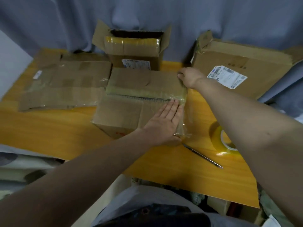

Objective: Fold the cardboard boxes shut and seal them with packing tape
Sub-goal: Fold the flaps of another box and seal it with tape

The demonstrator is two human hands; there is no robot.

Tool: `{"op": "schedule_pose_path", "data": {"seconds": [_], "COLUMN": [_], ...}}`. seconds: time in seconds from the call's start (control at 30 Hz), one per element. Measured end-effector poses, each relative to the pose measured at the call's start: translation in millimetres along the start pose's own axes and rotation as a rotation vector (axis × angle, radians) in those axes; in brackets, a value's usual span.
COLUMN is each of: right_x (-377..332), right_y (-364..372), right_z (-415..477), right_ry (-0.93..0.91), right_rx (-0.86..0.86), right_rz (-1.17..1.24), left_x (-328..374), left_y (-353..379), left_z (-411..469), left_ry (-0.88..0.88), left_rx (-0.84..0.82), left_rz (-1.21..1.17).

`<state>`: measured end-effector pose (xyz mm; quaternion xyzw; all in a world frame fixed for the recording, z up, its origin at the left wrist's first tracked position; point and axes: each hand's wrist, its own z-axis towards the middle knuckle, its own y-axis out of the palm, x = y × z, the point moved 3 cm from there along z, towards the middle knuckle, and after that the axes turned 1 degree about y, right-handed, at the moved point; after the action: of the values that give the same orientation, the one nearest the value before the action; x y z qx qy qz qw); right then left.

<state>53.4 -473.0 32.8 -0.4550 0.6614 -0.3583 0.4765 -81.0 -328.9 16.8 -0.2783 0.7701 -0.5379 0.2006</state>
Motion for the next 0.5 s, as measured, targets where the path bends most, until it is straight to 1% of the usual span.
{"op": "schedule_pose_path", "data": {"seconds": [0.13, 0.27, 0.5], "right_x": [-5.5, 4.7, 32.4], "right_y": [-3.9, -5.5, -7.4], "right_z": [-2.7, -13.1, -44.5], "right_ry": [0.036, 0.031, 0.125], "right_rx": [-0.027, 0.013, 0.142], "right_rz": [0.017, 0.071, 0.393], "left_x": [1.2, 0.8, 10.2], "left_y": [-1.9, -6.5, -22.8], "left_z": [-1.3, -6.5, -19.8], "left_ry": [-0.006, 0.042, 0.188], "left_rx": [-0.022, -0.024, 0.008], "left_rz": [0.015, -0.004, 0.167]}}
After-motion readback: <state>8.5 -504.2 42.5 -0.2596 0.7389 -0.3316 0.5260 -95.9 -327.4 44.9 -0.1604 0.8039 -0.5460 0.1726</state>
